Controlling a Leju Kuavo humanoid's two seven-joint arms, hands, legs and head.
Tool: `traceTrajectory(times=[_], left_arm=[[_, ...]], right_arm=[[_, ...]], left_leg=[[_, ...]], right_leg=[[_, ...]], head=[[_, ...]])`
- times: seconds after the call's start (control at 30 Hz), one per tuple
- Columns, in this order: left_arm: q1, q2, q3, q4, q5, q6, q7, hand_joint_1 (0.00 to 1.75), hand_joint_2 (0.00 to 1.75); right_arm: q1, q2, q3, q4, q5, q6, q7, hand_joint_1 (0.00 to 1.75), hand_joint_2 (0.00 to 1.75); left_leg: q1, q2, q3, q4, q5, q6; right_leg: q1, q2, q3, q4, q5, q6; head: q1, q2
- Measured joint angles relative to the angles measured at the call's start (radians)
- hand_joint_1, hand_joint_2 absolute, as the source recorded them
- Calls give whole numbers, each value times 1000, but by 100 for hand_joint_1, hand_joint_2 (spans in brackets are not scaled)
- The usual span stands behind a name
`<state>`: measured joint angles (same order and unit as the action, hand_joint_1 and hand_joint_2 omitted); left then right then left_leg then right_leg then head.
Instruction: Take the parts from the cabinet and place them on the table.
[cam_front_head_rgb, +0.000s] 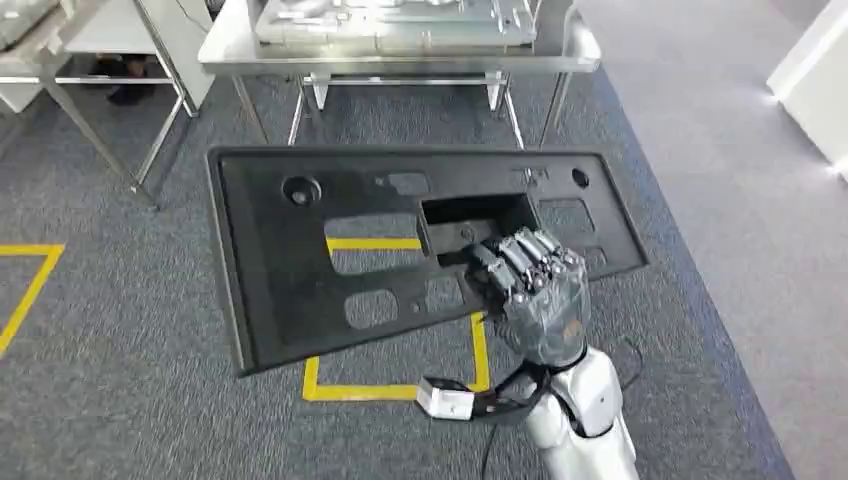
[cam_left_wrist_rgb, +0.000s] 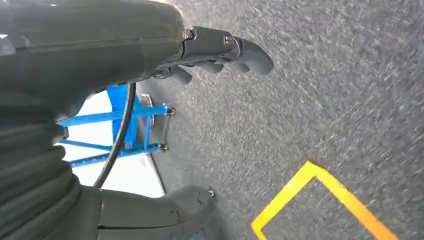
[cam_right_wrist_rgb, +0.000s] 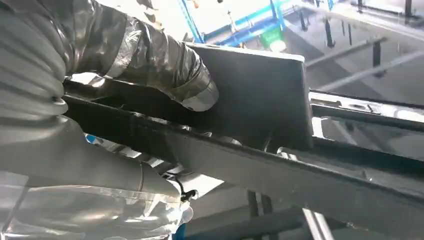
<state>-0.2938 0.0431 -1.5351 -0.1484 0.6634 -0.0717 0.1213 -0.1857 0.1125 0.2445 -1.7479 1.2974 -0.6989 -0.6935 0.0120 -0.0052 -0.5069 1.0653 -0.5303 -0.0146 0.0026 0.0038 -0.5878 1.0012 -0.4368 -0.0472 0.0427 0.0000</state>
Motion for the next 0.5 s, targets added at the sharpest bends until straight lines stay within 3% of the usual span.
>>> traceTrajectory(times=[0.03, 0.1, 0.13, 0.17, 0.2, 0.27, 0.33, 0.37, 0.43, 0.5], left_arm=[[-2, 0, 0, 0, 0, 0, 0, 0, 175], [-2, 0, 0, 0, 0, 0, 0, 0, 175], [0, 0, 0, 0, -1, -1, 0, 0, 175], [3, 0, 0, 0, -2, -1, 0, 0, 175], [4, 0, 0, 0, -2, -1, 0, 0, 175], [4, 3, 0, 0, -2, 0, 0, 0, 175], [4, 4, 0, 0, -2, 0, 0, 0, 175], [1, 4, 0, 0, -2, 0, 0, 0, 175], [5, 6, 0, 0, -2, -1, 0, 0, 175], [6, 3, 0, 0, -2, 0, 1, 0, 175]], right_arm=[[-4, 2, 1, 0, 0, 0, 0, 175, 175], [-2, 3, 1, 1, 0, 0, 0, 175, 175], [0, 3, 1, 2, 0, 0, 0, 175, 175], [0, 3, 1, 2, 0, 0, 0, 175, 175], [0, 3, 1, 2, 0, 0, 0, 175, 175], [0, 3, 1, 2, 0, 0, 0, 175, 175], [0, 3, 2, 5, -1, 0, 0, 175, 175], [0, 5, 2, 5, -2, 0, 0, 175, 175], [3, 5, 2, 6, -1, 0, -1, 175, 175], [2, 5, 2, 6, -2, 0, -1, 175, 175]], left_leg=[[1, 0, -25, 48, -24, -2], [4, 0, -115, 185, -90, -7], [4, 0, -155, 230, -100, -13], [4, 0, -169, 228, -81, -15], [4, 0, -163, 179, -33, -13], [4, 1, -107, 3, 96, -9], [-11, 0, -105, -20, 66, 6], [-12, 0, -95, -29, 68, 16], [-9, 0, -91, -40, 73, 31], [1, -1, -58, -57, 70, 41]], right_leg=[[1, -1, 6, 0, -6, -4], [5, -2, 13, 1, -19, -6], [6, 0, 16, 3, -26, -6], [7, 2, 21, 6, -32, -5], [7, 5, 30, 9, -41, -2], [6, 6, 54, 16, -63, 4], [5, 3, 59, 14, -71, 14], [6, 4, 52, 13, -74, 21], [7, 4, 61, 16, -69, 33], [7, 3, 60, 44, -79, 44]], head=[[-2, 0], [-1, 0], [-1, 0], [-2, 0], [-1, 0], [-1, 0], [-1, 0], [-2, 0], [-1, 0], [0, 0]])
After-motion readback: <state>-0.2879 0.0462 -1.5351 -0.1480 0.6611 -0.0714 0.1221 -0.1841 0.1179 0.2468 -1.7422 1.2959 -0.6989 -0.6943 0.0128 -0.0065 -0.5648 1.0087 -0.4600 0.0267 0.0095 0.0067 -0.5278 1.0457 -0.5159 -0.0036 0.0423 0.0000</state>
